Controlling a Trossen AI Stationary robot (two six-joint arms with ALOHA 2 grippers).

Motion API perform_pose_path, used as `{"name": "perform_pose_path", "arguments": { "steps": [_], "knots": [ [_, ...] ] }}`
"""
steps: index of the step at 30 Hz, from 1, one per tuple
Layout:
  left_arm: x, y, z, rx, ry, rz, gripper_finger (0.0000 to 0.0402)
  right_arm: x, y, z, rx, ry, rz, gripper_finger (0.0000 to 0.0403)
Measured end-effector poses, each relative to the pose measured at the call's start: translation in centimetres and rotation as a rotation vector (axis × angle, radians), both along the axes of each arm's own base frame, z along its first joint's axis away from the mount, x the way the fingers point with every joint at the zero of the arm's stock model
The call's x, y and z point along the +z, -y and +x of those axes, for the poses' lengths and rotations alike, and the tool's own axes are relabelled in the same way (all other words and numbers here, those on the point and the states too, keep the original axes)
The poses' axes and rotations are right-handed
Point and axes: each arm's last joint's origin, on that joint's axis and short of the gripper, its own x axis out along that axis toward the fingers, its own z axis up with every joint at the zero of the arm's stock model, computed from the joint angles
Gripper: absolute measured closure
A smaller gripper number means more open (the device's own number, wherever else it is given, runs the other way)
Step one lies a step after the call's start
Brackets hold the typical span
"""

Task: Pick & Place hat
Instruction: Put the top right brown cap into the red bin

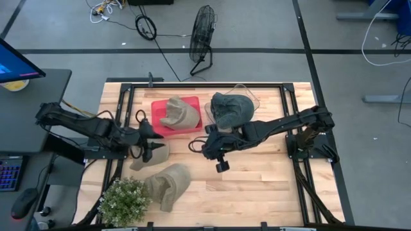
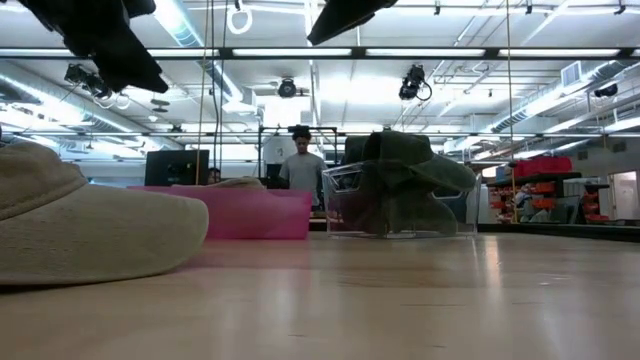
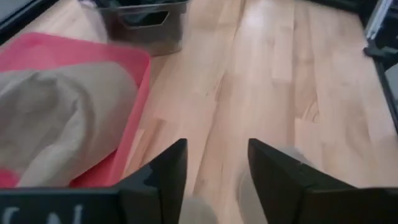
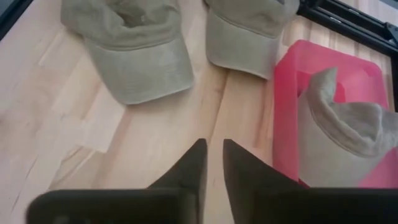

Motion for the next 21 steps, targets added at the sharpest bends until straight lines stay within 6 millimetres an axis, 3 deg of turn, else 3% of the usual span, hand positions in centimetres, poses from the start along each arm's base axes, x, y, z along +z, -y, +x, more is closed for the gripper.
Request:
{"name": "perform_pose_path", "arguments": {
  "steps": [7,11,14,21],
  "knots": [
    [2.3,-0.6,-1.3,0.214,-0.181,-0.204,0.0215,-0.3,-0.2,0.2,-0.015,0.000,0.006,0.0285],
    [0.6,-0.5,-1.8,0.422,-0.352,-0.396,0.0219,-0.8,-0.2,0.5,-0.019,-0.009,0.006,0.0248],
    [-1.4,-0.4,-2.2,0.576,-0.466,-0.437,0.0220,-1.0,-0.2,0.6,-0.014,-0.013,0.001,0.0228],
    [-4.0,-0.1,-2.0,0.770,-0.517,-0.493,0.0220,-1.1,-0.2,0.6,-0.015,-0.021,0.000,0.0212]
  ]
}}
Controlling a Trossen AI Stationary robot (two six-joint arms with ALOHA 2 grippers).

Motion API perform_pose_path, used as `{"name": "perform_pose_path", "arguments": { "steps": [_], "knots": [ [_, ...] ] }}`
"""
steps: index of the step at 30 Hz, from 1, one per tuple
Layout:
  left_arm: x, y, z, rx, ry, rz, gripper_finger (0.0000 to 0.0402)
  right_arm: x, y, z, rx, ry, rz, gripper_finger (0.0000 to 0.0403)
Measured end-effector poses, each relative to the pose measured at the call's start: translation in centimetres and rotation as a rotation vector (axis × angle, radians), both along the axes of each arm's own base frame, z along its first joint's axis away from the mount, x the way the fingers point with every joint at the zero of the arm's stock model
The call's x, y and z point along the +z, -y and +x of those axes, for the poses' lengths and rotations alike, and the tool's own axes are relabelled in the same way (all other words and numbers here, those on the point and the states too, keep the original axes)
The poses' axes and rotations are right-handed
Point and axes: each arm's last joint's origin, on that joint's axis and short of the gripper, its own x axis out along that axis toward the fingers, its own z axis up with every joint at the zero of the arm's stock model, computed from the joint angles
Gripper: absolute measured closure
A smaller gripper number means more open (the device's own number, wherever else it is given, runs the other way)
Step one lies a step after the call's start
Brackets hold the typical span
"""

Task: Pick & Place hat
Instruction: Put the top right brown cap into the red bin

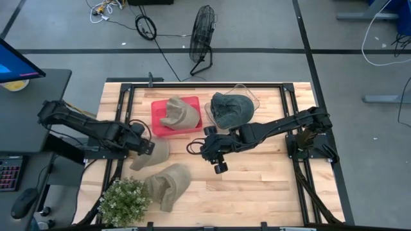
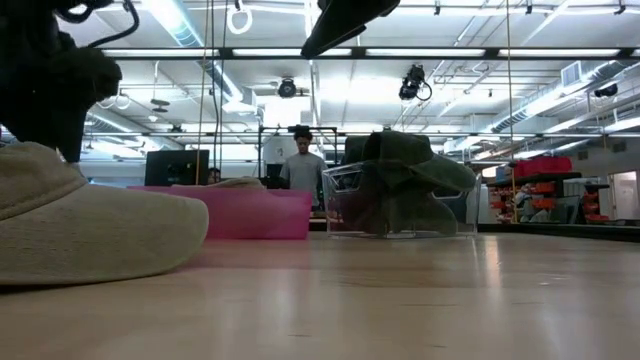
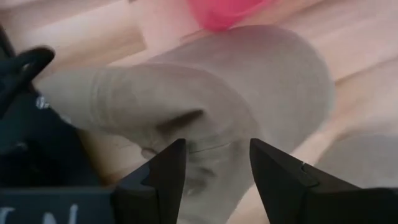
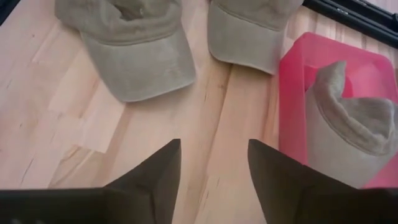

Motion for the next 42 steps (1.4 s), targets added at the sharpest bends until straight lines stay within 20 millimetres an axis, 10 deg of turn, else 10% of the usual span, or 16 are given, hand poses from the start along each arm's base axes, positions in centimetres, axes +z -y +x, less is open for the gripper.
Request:
{"name": "perform_pose_path", "arguments": {
  "steps": [8,15,29,42],
  "knots": [
    [-1.1,0.5,1.4,-0.104,-0.021,0.029,0.0234,-0.1,0.0,-0.1,-0.024,-0.010,0.018,0.0211],
    [-1.8,0.9,2.6,-0.196,-0.031,0.054,0.0384,-0.1,-0.2,-0.2,0.120,-0.024,-0.099,0.0219],
    [3.3,2.1,3.5,-0.285,0.096,0.109,0.0396,-0.1,-0.5,-0.2,0.123,-0.014,-0.095,0.0396],
    [9.6,0.5,4.6,-0.267,0.224,0.469,0.0398,0.3,-0.6,0.2,0.144,0.050,-0.104,0.0288]
  ]
}}
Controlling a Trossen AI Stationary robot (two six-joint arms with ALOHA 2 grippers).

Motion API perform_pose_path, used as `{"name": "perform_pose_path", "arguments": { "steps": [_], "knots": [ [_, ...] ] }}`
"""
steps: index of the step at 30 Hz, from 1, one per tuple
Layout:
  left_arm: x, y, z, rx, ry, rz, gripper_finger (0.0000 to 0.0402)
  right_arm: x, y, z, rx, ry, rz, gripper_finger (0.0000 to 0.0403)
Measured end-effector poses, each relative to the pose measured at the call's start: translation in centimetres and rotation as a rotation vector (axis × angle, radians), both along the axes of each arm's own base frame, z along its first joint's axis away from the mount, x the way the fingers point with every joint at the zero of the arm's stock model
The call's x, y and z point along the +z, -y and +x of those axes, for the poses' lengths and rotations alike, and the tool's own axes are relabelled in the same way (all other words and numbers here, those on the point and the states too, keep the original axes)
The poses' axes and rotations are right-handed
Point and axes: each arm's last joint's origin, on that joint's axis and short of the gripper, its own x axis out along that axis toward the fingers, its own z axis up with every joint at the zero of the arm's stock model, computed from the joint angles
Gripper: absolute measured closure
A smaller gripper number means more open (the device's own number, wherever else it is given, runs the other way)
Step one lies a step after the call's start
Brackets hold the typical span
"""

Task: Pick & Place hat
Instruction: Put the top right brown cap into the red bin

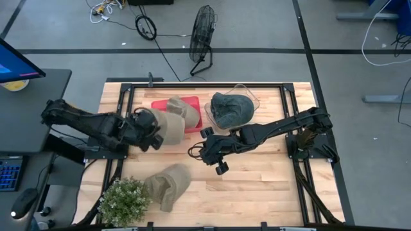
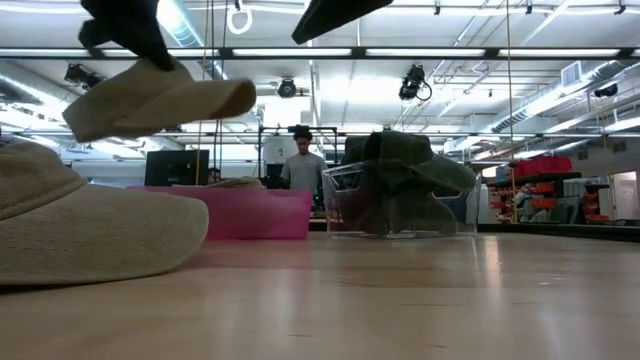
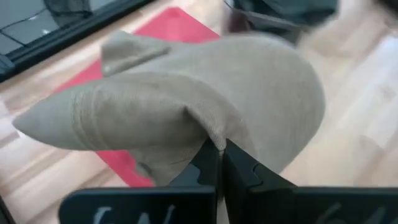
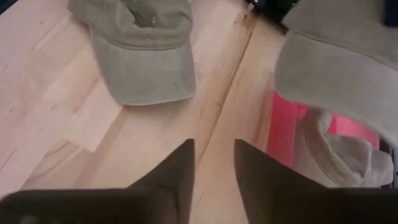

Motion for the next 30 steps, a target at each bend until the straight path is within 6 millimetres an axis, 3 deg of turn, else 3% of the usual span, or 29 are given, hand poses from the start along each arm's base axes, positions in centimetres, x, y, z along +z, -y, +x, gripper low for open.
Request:
{"name": "perform_pose_path", "arguments": {
  "steps": [8,18,25,30],
  "knots": [
    [-1.6,-4.0,2.5,0.109,0.036,0.095,0.0394,0.0,0.0,0.0,-0.011,0.001,0.011,0.0222],
    [-5.8,-8.6,6.4,0.234,0.014,0.088,0.0389,0.1,0.0,0.1,-0.017,0.008,0.018,0.0213],
    [-10.1,-9.6,8.8,0.288,-0.118,0.050,0.0385,-0.1,0.1,-0.2,-0.020,-0.021,0.012,0.0213],
    [-12.5,-9.9,9.6,0.258,-0.212,-0.039,0.0358,-0.2,0.1,-0.2,-0.027,-0.026,-0.002,0.0213]
  ]
}}
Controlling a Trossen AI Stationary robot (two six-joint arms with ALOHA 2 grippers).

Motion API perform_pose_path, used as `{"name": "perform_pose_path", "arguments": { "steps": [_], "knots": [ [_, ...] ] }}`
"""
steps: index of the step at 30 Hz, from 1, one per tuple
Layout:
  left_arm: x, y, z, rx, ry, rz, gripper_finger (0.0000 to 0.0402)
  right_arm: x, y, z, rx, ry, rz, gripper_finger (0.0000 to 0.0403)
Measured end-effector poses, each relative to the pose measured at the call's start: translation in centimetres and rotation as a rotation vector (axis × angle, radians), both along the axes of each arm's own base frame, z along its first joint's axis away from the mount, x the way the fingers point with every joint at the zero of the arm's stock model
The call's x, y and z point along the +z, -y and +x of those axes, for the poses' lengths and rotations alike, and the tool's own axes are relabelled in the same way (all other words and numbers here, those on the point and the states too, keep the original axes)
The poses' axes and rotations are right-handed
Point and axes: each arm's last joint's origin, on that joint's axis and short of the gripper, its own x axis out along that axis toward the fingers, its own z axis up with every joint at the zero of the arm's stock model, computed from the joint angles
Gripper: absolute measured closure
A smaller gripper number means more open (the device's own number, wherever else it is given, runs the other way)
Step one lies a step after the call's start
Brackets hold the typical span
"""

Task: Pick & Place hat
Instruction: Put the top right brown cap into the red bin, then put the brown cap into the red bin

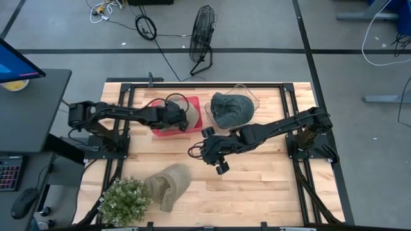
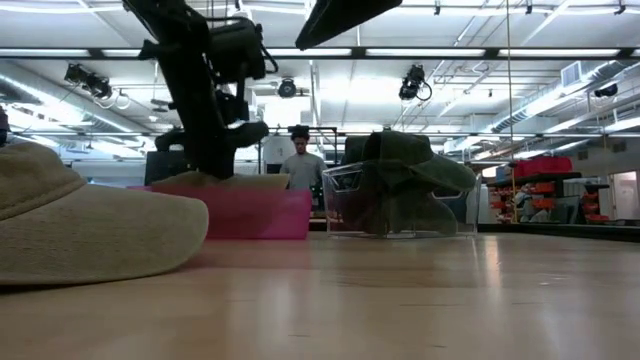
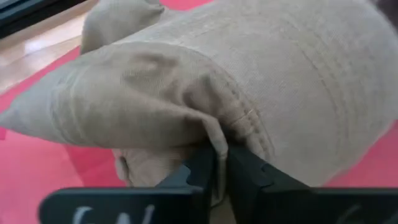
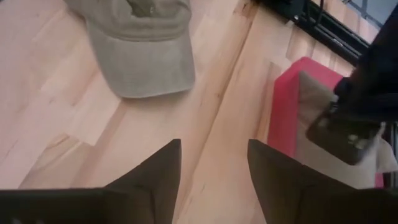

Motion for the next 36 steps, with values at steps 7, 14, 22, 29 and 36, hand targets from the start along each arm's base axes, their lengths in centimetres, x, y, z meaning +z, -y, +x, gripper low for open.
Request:
{"name": "perform_pose_path", "arguments": {
  "steps": [7,14,22,29,36],
  "knots": [
    [0.3,0.1,0.0,-0.064,-0.041,0.002,0.0293,-0.4,0.0,-0.6,-0.072,-0.062,0.005,0.0203],
    [3.4,1.3,-0.6,-0.150,0.010,0.029,0.0277,-1.0,0.1,-1.5,-0.152,-0.172,0.037,0.0244],
    [7.5,3.2,-2.8,-0.252,0.081,0.071,0.0301,-1.6,-0.8,-2.3,-0.215,-0.263,0.127,0.0308],
    [8.9,4.8,-3.7,-0.324,0.143,0.083,0.0307,-4.2,-2.4,-1.4,-0.148,-0.338,0.099,0.0265],
    [8.8,6.9,-3.8,-0.489,0.123,0.007,0.0307,-5.3,-3.5,-1.1,-0.099,-0.340,0.068,0.0228]
  ]
}}
